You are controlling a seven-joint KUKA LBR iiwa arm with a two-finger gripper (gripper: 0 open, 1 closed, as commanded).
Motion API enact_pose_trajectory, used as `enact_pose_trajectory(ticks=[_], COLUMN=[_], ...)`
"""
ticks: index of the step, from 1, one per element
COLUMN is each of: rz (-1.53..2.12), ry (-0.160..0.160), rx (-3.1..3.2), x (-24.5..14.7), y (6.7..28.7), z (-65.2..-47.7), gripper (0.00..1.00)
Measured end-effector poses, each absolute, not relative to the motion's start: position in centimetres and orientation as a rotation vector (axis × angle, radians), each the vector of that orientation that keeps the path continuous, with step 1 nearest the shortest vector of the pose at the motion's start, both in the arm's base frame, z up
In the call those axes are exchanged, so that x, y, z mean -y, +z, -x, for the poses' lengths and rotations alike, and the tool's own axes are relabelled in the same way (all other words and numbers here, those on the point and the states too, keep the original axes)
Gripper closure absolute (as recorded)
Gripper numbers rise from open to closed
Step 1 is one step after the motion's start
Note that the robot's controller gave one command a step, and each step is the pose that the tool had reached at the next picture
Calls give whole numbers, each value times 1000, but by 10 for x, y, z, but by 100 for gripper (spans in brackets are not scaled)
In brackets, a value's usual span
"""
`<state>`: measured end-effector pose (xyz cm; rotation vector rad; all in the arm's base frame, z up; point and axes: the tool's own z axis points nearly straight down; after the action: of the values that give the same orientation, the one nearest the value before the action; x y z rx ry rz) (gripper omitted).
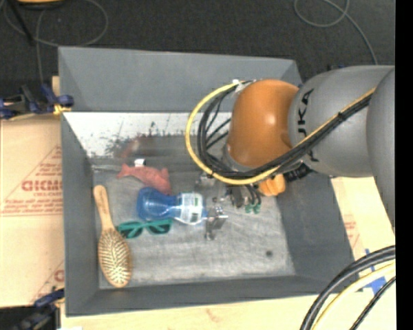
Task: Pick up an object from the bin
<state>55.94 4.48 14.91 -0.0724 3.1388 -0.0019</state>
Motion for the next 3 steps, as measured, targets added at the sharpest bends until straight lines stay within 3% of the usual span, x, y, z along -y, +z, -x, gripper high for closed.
enact_pose_trajectory(ticks=[1,2,3], rz=[256,-96,-95], ry=[-1,2,2], rx=[-3121,-3139,-3138], x=[-66,-81,-81], y=[107,82,82], z=[-562,-592,-592], gripper=[0,100,100])
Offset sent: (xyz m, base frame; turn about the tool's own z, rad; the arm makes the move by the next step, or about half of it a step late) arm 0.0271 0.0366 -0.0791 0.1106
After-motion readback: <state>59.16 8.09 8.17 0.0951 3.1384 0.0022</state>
